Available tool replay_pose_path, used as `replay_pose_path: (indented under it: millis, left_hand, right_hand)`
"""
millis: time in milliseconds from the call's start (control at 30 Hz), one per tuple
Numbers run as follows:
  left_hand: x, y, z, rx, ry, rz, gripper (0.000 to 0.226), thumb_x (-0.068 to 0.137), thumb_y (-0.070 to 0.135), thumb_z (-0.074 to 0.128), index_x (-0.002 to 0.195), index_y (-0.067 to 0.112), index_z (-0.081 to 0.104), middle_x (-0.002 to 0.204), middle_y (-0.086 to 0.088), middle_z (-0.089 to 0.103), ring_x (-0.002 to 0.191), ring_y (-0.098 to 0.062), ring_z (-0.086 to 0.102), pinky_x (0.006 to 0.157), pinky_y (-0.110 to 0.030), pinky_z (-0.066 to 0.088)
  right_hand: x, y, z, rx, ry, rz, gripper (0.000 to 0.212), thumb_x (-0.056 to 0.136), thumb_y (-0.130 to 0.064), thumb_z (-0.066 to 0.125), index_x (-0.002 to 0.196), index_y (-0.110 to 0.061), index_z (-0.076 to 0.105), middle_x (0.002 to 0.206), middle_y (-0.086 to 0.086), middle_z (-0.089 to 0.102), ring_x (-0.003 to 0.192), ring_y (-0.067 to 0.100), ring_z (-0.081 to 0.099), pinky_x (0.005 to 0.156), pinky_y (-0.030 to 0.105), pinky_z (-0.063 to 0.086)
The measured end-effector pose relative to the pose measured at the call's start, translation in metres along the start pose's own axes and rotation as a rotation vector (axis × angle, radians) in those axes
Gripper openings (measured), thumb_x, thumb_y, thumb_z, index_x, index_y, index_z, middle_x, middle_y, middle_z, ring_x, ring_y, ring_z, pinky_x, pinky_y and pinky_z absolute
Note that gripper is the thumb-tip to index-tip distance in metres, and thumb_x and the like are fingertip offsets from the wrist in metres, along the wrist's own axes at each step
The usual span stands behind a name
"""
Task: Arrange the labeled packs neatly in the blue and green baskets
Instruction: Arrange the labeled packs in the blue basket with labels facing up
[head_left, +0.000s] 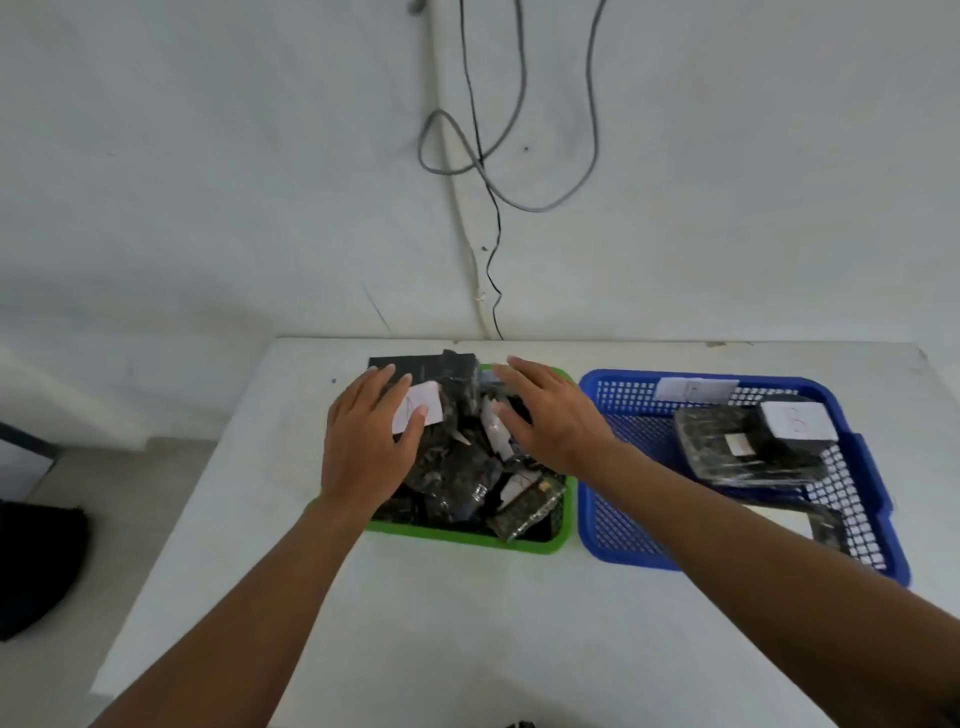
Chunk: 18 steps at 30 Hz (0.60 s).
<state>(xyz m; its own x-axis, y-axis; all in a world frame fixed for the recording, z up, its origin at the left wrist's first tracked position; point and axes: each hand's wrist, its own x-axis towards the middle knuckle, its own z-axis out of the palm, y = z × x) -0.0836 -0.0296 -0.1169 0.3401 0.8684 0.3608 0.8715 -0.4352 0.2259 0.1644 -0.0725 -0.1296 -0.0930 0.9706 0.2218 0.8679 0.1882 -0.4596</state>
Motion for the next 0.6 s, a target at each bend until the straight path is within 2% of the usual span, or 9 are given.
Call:
replay_pose_path:
  millis: [167, 400, 500, 600]
  left_hand:
    - [0.03, -0.026, 0.003, -0.003, -0.134, -0.058, 0.053, 0.1, 0.045, 0.047, 0.144, 0.016, 0.051, 0.154, -0.004, 0.043, 0.145, -0.022, 0.031, 0.118, -0.043, 0.027]
    - [0.058, -0.054, 0.021, 0.126, -0.289, -0.024, 0.07, 0.099, 0.061, 0.018, 0.154, 0.02, 0.031, 0.164, -0.004, 0.023, 0.153, -0.021, 0.009, 0.124, -0.048, 0.007]
    - [0.064, -0.06, 0.026, 0.124, -0.329, -0.019, 0.081, 0.093, 0.067, 0.005, 0.156, 0.02, 0.026, 0.165, -0.005, 0.019, 0.153, -0.022, 0.006, 0.123, -0.05, 0.007]
    - [0.065, -0.065, 0.032, 0.123, -0.375, -0.034, 0.084, 0.092, 0.068, 0.001, 0.158, 0.019, 0.019, 0.166, -0.004, 0.015, 0.153, -0.021, 0.002, 0.124, -0.05, 0.003]
  right_hand:
    - [0.058, -0.017, 0.019, 0.055, -0.11, 0.109, 0.058, 0.101, -0.048, 0.043, 0.154, -0.028, 0.031, 0.16, 0.004, 0.034, 0.145, 0.025, 0.033, 0.115, 0.042, 0.031]
    - [0.098, -0.015, 0.041, -0.176, -0.276, 0.168, 0.064, 0.105, -0.051, 0.027, 0.159, -0.019, 0.015, 0.167, 0.005, 0.016, 0.153, 0.022, 0.011, 0.124, 0.045, 0.013]
    - [0.102, -0.015, 0.047, -0.187, -0.321, 0.226, 0.064, 0.105, -0.05, 0.025, 0.159, -0.016, 0.015, 0.166, 0.006, 0.017, 0.153, 0.022, 0.011, 0.124, 0.046, 0.013]
    - [0.103, -0.017, 0.053, -0.118, -0.349, 0.274, 0.063, 0.105, -0.048, 0.028, 0.158, -0.015, 0.019, 0.161, 0.009, 0.032, 0.147, 0.028, 0.029, 0.12, 0.045, 0.023]
